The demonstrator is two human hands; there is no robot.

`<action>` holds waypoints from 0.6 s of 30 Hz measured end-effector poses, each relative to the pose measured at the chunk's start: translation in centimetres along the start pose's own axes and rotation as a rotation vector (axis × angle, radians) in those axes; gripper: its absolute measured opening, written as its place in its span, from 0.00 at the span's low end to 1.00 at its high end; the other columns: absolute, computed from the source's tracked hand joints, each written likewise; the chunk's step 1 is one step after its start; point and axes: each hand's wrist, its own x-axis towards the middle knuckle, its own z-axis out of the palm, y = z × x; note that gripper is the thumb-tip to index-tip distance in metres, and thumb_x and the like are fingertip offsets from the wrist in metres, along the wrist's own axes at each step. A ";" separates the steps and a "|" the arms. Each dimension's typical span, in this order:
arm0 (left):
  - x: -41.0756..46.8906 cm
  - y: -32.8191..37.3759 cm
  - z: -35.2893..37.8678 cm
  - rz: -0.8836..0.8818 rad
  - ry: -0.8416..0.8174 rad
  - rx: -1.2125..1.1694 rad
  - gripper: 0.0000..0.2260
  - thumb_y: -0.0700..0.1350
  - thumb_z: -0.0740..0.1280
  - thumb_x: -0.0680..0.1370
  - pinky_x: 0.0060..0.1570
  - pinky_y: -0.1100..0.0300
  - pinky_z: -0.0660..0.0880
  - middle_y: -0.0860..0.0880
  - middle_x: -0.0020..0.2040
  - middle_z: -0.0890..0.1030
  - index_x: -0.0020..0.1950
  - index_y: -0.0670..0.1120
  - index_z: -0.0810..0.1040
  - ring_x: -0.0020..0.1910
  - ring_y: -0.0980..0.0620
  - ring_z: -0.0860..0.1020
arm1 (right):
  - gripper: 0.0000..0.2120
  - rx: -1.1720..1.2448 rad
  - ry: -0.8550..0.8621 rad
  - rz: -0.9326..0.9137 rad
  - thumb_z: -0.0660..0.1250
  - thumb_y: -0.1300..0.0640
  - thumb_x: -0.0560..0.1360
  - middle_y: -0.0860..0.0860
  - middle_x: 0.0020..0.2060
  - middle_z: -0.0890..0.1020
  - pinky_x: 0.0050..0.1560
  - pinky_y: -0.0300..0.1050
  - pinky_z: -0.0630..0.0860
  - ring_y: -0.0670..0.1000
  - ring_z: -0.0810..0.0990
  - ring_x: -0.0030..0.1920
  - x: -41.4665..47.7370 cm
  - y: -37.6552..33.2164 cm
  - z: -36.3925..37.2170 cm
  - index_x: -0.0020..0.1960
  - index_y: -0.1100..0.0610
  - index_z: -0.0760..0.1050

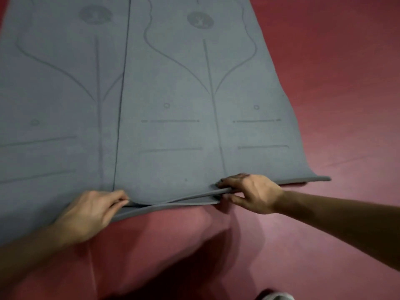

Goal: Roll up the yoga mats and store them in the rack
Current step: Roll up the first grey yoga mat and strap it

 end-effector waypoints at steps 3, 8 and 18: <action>0.0 1.6 -0.5 0.026 0.028 0.188 0.13 0.57 0.58 0.76 0.26 0.61 0.68 0.54 0.32 0.81 0.41 0.53 0.78 0.29 0.51 0.81 | 0.33 0.017 0.061 0.019 0.43 0.31 0.81 0.44 0.76 0.72 0.76 0.37 0.63 0.45 0.69 0.76 -3.1 3.0 1.7 0.76 0.44 0.71; 3.4 3.4 -1.1 0.053 -0.224 0.160 0.20 0.56 0.54 0.75 0.48 0.56 0.77 0.60 0.50 0.79 0.59 0.57 0.80 0.51 0.56 0.80 | 0.31 0.054 0.103 -0.008 0.41 0.34 0.84 0.46 0.76 0.73 0.78 0.44 0.63 0.47 0.68 0.77 -3.4 4.9 3.8 0.78 0.45 0.67; 5.5 6.9 3.6 -0.011 -0.226 -0.024 0.31 0.74 0.44 0.79 0.71 0.67 0.59 0.64 0.70 0.74 0.70 0.64 0.76 0.73 0.59 0.67 | 0.22 -0.042 0.506 0.081 0.52 0.43 0.85 0.47 0.62 0.83 0.78 0.57 0.60 0.52 0.79 0.63 -5.8 8.1 6.3 0.73 0.48 0.73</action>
